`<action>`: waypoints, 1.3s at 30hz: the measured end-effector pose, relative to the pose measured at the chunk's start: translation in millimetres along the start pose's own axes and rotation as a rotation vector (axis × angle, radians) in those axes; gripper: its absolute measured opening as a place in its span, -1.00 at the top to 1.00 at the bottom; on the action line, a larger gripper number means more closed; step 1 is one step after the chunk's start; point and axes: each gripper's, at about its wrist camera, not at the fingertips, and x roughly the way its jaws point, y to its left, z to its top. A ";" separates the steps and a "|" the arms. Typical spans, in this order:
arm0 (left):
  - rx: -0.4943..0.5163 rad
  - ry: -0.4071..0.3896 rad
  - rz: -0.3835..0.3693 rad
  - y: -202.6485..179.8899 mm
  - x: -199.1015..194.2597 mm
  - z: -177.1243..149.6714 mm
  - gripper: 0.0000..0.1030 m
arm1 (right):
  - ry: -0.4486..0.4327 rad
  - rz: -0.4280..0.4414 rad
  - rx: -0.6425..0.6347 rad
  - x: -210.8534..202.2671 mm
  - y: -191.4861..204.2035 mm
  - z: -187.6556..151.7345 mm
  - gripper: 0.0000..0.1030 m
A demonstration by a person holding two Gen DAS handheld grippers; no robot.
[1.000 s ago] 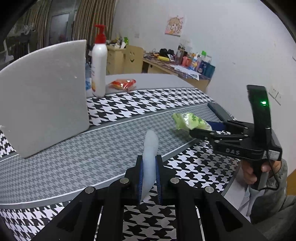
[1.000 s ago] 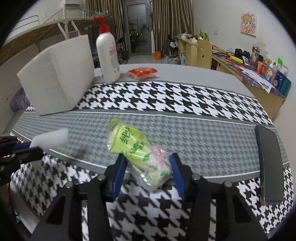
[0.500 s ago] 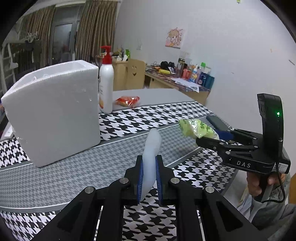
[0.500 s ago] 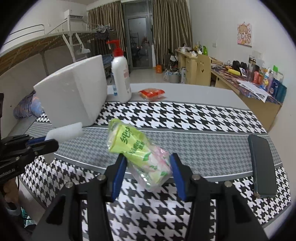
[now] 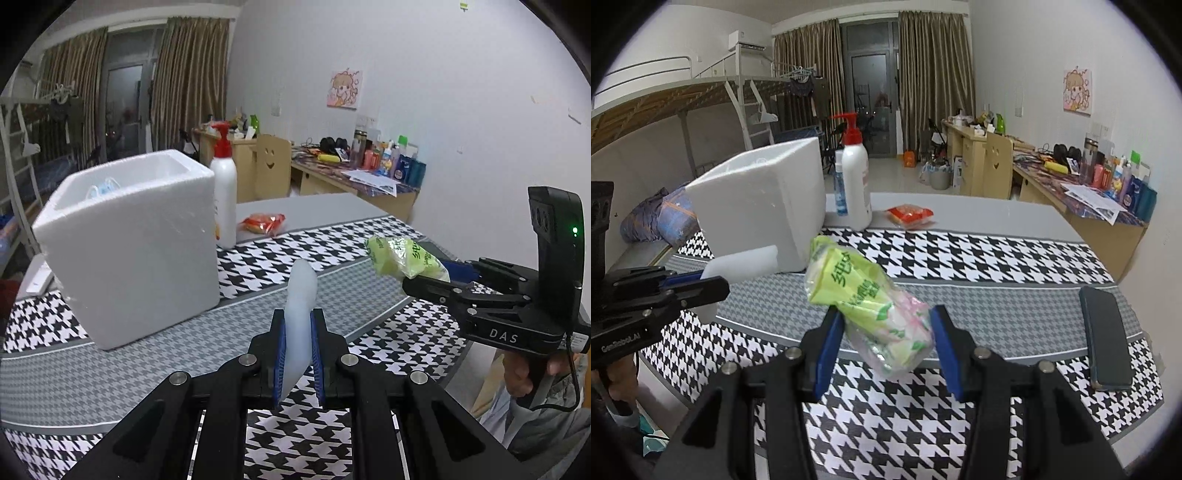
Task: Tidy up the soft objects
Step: 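Lift and carry the foam stick and green packet in both tools over the foam box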
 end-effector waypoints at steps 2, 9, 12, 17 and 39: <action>-0.002 -0.007 -0.004 1.3 -4.0 1.6 0.73 | -0.009 -0.002 -0.001 -2.9 1.9 1.5 -0.03; -0.001 -0.030 0.013 1.6 -12.4 10.4 0.73 | -0.039 0.001 -0.003 -10.1 6.5 9.8 -0.03; 0.003 -0.037 0.021 2.9 -15.1 13.2 0.72 | -0.057 0.000 -0.015 -14.5 10.4 11.6 -0.03; -0.002 -0.051 0.034 5.5 -19.7 18.3 0.72 | -0.082 0.002 -0.019 -18.2 13.5 16.2 -0.03; 0.033 -0.126 0.101 17.8 -47.9 58.5 0.70 | -0.159 0.037 -0.043 -29.4 30.3 48.7 -0.03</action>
